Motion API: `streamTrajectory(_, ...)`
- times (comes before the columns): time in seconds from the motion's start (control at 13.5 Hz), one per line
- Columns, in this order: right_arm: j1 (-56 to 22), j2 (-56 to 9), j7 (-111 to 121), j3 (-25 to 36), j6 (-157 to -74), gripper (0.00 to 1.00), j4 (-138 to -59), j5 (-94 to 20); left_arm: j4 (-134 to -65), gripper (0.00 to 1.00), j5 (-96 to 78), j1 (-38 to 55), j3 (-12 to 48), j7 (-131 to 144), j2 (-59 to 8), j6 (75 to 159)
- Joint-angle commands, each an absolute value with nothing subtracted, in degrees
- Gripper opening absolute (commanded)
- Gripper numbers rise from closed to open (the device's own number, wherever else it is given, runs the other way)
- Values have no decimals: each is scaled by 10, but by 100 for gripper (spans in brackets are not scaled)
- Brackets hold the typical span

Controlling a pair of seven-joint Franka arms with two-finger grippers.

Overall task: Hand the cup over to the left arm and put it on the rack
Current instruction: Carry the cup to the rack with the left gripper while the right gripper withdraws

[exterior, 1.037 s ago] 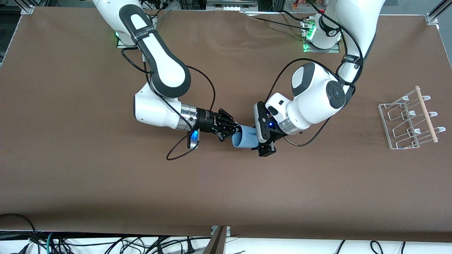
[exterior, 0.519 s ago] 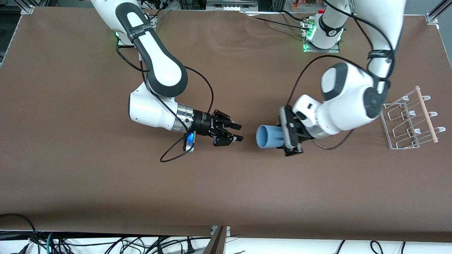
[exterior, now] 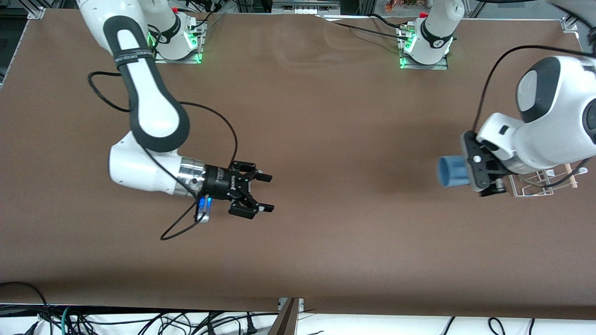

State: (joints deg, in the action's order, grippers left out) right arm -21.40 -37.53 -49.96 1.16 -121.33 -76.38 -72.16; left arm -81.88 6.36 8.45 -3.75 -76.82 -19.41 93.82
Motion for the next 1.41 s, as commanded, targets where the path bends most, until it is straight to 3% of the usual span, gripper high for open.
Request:
streamTrajectory(0.0, -214, -365, -488, 4, -1209, 100, -766, -701, -854, 1, 230, 78, -34, -800, -161, 911)
streamTrajectory(0.3, -218, -362, -490, 4, -1209, 100, -766, -689, -981, 0, 424, 34, -35, -795, -108, 917)
streamTrajectory(0.81, -221, -362, -491, 4, -1210, 100, -766, -688, -1258, 0, 592, -25, -37, -689, -13, 1090)
streamTrajectory(1.33, -238, -362, -492, 3, -1223, 100, -764, -678, -1333, 0, 710, -28, -46, -659, 8, 1141)
